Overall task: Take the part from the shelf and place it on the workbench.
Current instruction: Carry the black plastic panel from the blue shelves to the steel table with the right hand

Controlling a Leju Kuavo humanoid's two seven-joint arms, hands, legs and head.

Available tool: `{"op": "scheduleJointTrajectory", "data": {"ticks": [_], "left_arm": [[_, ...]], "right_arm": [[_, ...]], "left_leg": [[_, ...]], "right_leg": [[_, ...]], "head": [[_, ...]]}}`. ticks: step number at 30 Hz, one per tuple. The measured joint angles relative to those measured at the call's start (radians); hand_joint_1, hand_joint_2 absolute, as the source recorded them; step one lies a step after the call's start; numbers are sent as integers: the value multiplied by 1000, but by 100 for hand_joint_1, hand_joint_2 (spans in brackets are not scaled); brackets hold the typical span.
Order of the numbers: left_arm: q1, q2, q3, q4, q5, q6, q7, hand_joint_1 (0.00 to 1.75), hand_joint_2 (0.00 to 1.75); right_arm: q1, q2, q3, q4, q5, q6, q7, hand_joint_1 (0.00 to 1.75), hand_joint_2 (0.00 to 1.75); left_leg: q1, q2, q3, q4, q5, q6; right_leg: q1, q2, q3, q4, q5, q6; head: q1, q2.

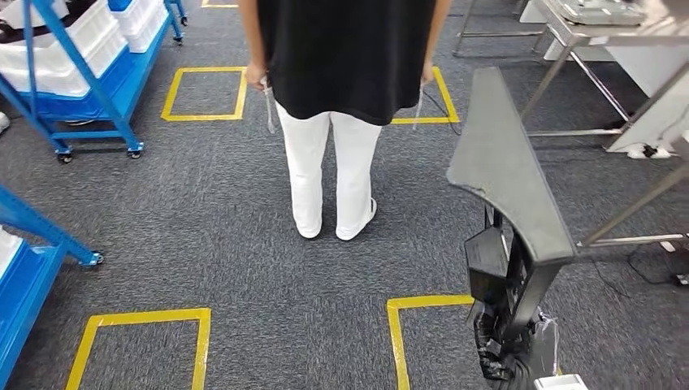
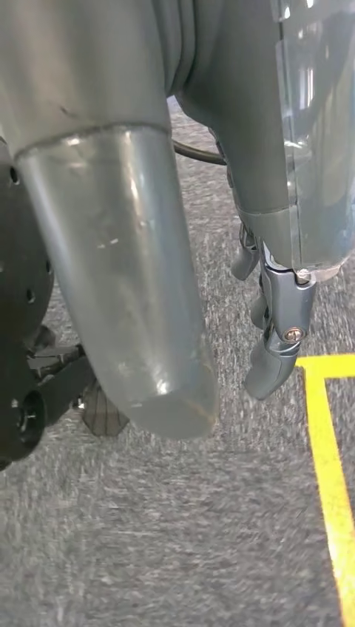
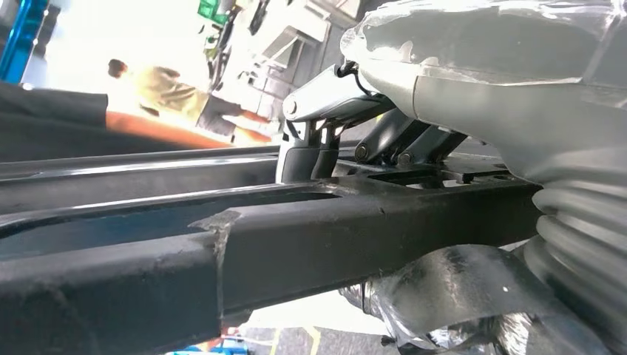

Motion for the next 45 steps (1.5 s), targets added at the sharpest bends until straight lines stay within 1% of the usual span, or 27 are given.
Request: {"op": "scheduleJointTrajectory", "data": {"ticks": [2,3,4,6,8,10,12,13,15,17,19,21,23,25,27,28,29,30,32,34,36,38,40,42,43,44,45], "left_arm": [[-1,0,1,2,-8,-2,2,0,0],[-1,0,1,2,-12,-2,4,0,0],[-1,0,2,3,-15,-3,7,0,0],[-2,0,3,6,-21,-4,10,0,0],[-3,0,6,7,-24,-5,12,0,0],[-2,2,10,8,-25,-6,12,0,0],[1,2,14,8,-26,-6,13,0,0],[3,3,16,9,-28,-7,13,0,0],[5,6,18,10,-32,-8,10,0,0],[5,10,18,12,-36,-10,6,0,0],[4,13,19,15,-40,-12,1,0,0],[3,15,19,18,-43,-14,-2,0,0],[1,17,20,19,-42,-15,-3,0,0],[-1,18,21,22,-39,-15,-4,0,0],[-1,20,24,25,-34,-16,-4,0,0],[-1,21,26,26,-32,-17,-4,0,0],[-2,22,27,27,-30,-18,-4,0,0],[-3,22,29,28,-27,-20,-4,0,0],[-7,23,34,32,-21,-22,-4,0,0],[-11,25,41,34,-15,-24,-4,0,0],[-17,26,44,37,-11,-27,-4,0,0],[-22,28,45,41,-9,-29,-4,0,0],[-24,31,46,45,-7,-29,-6,0,0],[-22,33,49,48,-6,-30,-5,0,0],[-21,34,49,50,-6,-30,-4,0,0],[-20,34,50,51,-7,-29,-2,0,0],[-20,34,50,52,-9,-29,0,0,0]], "right_arm": [[0,0,0,-2,0,3,-1,175,175],[-1,0,0,-3,0,5,-1,175,175],[-2,0,0,-3,1,9,-1,175,175],[-2,0,0,-3,6,15,-1,175,175],[-5,0,0,-2,11,16,-2,175,175],[-10,0,0,-2,14,16,-2,175,175],[-12,0,0,-2,17,16,-2,175,175],[-12,0,0,-2,18,16,-2,175,175],[-12,0,0,-1,20,16,-2,175,175],[-14,0,0,-1,25,16,-2,175,175],[-19,0,0,-1,34,18,0,175,175],[-32,0,0,0,48,29,6,175,175],[-53,0,0,3,60,42,15,175,175],[-73,0,0,8,66,49,19,175,175],[-83,0,0,16,69,50,22,175,175],[-85,0,0,19,72,51,23,175,175],[-88,0,0,23,75,52,25,175,175],[-93,0,1,27,80,54,28,175,175],[-108,0,3,35,93,57,34,175,175],[-123,0,10,43,107,59,41,175,175],[-135,0,21,51,121,60,51,175,175],[-148,0,34,61,131,57,61,175,175],[-167,0,51,74,134,50,67,175,175],[-179,0,66,86,134,44,71,175,175],[-180,0,71,91,133,42,72,175,175],[-181,0,74,96,133,40,74,175,175],[-182,-1,78,100,133,38,76,175,175]], "left_leg": [[-2,16,6,-1,-3,-5],[-2,23,8,-2,-4,-10],[-1,30,11,-4,-5,-15],[1,39,17,-5,-8,-26],[2,4,6,30,-35,-35],[3,-41,-43,138,-97,-39],[3,-51,-98,248,-137,-41],[3,-52,-107,262,-130,-40],[3,-62,-74,180,-63,-35],[3,-103,-21,57,-10,-28],[2,-128,-2,8,-3,-22],[2,-109,2,-1,1,-13],[4,-84,8,-13,9,0],[4,-61,9,-19,12,8],[2,-36,9,-19,10,9],[2,-25,10,-19,8,7],[2,-13,12,-19,6,6],[2,-2,15,-19,3,3],[0,17,24,-18,-3,-6],[-4,34,29,-17,-10,-16],[-4,51,33,-16,-15,-26],[0,25,26,9,-36,-36],[4,-31,-22,112,-91,-42],[5,-53,-95,248,-142,-45],[5,-55,-118,281,-142,-45],[5,-56,-123,277,-121,-45],[5,-60,-109,233,-83,-44]], "right_leg": [[10,-36,70,-124,39,-13],[16,-48,85,-155,44,-20],[21,-51,88,-163,41,-25],[19,-32,90,-173,48,-35],[12,-13,97,-188,57,-45],[9,6,98,-193,62,-50],[11,29,95,-190,62,-52],[12,42,94,-187,62,-52],[13,69,94,-180,59,-51],[12,92,89,-169,56,-46],[8,111,79,-161,55,-36],[5,125,72,-159,58,-25],[8,92,58,-130,39,-15],[6,37,9,-27,-19,-4],[-2,19,-50,91,-66,5],[-6,16,-60,110,-64,8],[-9,12,-51,92,-43,9],[-10,4,-22,34,-7,9],[-5,-40,49,-103,46,3],[5,-64,77,-163,55,-9],[8,-43,75,-166,56,-20],[5,-21,78,-173,60,-33],[1,0,80,-177,63,-45],[2,25,79,-176,63,-50],[3,39,79,-174,62,-51],[3,54,80,-171,61,-50],[3,68,80,-167,59,-49]], "head": [[0,0],[0,0],[0,0],[0,0],[0,0],[0,0],[-1,0],[-1,0],[-1,0],[-1,0],[0,0],[-1,0],[0,0],[0,0],[0,0],[0,0],[0,0],[0,0],[0,0],[0,0],[0,0],[0,0],[0,0],[0,0],[0,0],[-1,0],[0,0]]}}
